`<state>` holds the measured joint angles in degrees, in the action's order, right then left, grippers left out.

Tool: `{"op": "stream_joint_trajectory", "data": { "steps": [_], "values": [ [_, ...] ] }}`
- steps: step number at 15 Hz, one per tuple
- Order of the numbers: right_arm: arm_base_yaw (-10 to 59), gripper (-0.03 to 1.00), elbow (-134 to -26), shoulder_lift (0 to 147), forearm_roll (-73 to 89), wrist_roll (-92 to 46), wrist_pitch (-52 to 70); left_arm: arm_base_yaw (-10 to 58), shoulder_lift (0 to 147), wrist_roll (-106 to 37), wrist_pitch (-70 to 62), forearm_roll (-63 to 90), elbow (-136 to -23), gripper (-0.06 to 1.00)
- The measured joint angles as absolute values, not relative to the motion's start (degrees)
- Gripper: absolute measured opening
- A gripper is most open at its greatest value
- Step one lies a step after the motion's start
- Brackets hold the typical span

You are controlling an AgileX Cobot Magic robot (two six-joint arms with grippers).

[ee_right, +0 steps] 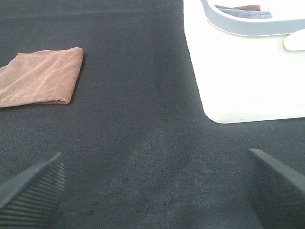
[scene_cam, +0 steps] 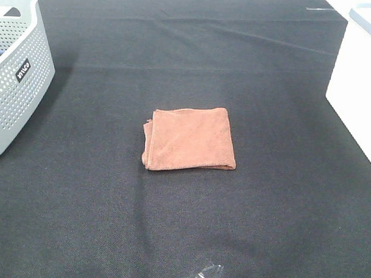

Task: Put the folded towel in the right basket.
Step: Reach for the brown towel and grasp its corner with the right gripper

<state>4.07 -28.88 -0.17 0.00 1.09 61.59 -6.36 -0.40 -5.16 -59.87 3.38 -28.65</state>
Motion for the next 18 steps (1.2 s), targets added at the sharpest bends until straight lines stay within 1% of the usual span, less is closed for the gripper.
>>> {"op": "stream_joint_trajectory", "data": {
  "steps": [18],
  "values": [
    [4.07, 0.97, -28.88, -0.17, 0.0, 1.09, 61.59, -6.36, -0.4, -5.16, -59.87, 3.38, -28.65, 0.98]
  ]
}}
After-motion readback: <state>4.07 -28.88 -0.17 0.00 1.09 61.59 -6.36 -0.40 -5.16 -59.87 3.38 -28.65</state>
